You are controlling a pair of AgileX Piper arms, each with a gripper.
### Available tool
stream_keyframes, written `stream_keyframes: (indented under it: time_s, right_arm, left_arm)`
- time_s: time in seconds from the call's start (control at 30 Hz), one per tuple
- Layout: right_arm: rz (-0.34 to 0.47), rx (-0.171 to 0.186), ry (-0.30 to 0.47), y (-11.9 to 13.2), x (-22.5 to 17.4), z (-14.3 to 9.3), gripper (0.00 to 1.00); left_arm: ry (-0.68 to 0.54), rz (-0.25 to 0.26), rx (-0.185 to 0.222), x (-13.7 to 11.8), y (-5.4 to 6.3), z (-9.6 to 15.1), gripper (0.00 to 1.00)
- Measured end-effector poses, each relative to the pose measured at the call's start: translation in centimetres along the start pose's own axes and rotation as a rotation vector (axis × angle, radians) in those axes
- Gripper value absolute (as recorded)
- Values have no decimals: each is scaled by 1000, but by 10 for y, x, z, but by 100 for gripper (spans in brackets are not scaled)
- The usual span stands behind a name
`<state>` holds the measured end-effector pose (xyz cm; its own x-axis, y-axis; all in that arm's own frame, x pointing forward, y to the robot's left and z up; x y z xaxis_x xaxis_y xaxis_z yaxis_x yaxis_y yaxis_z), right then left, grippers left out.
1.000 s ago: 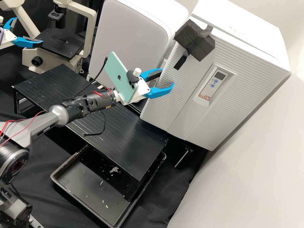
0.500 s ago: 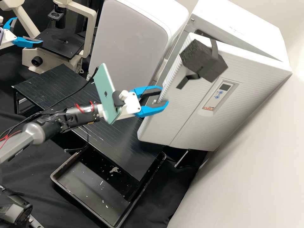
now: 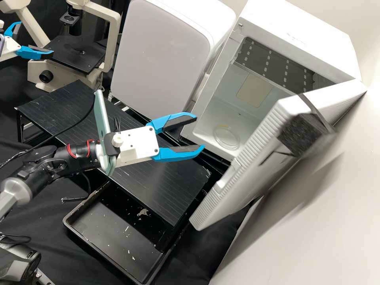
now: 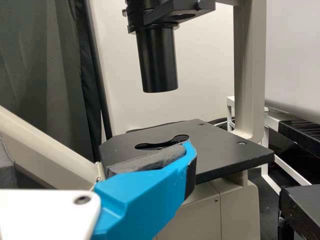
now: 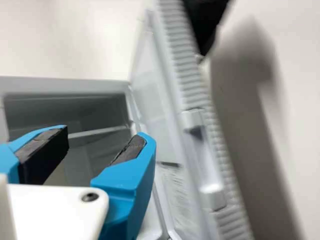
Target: Open the incubator door
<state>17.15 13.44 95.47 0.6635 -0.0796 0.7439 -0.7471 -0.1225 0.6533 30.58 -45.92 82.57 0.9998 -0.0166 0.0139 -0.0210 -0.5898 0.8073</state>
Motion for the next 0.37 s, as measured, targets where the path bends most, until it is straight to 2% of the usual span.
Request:
stream_keyframes:
  time_s: [0.13, 0.17, 0.2, 0.27, 0.37]
  right_arm:
    - [-69, 84, 267, -5, -5, 0, 100]
    - [-116, 134, 346, -9, -8, 1, 100]
    - [-154, 152, 401, -12, -10, 2, 100]
    - [-223, 163, 478, -19, -15, 3, 100]
    - [-308, 177, 517, -29, -21, 6, 100]
  left_arm:
    - [0, 0, 0, 0, 0, 0, 100]
    - [0, 0, 0, 0, 0, 0, 100]
    - [0, 0, 0, 0, 0, 0, 100]
    - [0, 0, 0, 0, 0, 0, 100]
    - [0, 0, 0, 0, 0, 0, 100]
